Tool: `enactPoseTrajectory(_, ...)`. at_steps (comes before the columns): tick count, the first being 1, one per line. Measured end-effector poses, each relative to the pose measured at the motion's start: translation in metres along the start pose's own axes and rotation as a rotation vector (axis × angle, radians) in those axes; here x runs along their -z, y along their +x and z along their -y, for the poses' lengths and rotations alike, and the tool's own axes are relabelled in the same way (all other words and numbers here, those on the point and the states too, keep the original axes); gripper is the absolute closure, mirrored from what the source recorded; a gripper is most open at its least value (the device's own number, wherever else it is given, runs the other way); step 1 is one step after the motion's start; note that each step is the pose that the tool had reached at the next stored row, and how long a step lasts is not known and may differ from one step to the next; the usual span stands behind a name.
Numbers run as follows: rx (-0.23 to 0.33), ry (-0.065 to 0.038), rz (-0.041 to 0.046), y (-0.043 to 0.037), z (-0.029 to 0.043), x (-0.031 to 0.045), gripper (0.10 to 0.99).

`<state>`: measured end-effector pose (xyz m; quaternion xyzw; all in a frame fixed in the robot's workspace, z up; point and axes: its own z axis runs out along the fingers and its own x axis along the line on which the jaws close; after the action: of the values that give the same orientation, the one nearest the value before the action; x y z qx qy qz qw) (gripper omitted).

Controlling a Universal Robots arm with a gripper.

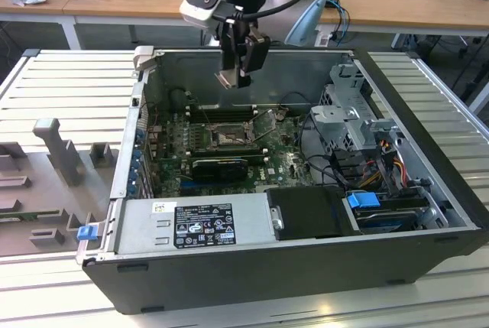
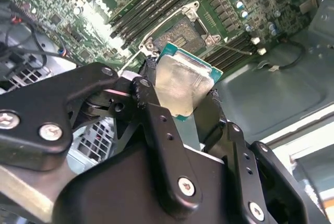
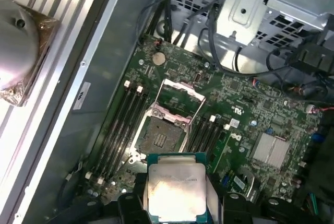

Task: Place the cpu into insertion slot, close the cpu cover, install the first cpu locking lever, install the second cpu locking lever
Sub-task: 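Place the cpu into insertion slot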

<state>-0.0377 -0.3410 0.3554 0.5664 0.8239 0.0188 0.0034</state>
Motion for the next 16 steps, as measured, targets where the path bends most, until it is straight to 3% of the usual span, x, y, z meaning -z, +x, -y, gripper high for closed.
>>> enactPoseTrajectory(16, -0.325, -0.005, 0.0111, -0.0001, 0.0003, -0.0074, 0.553)
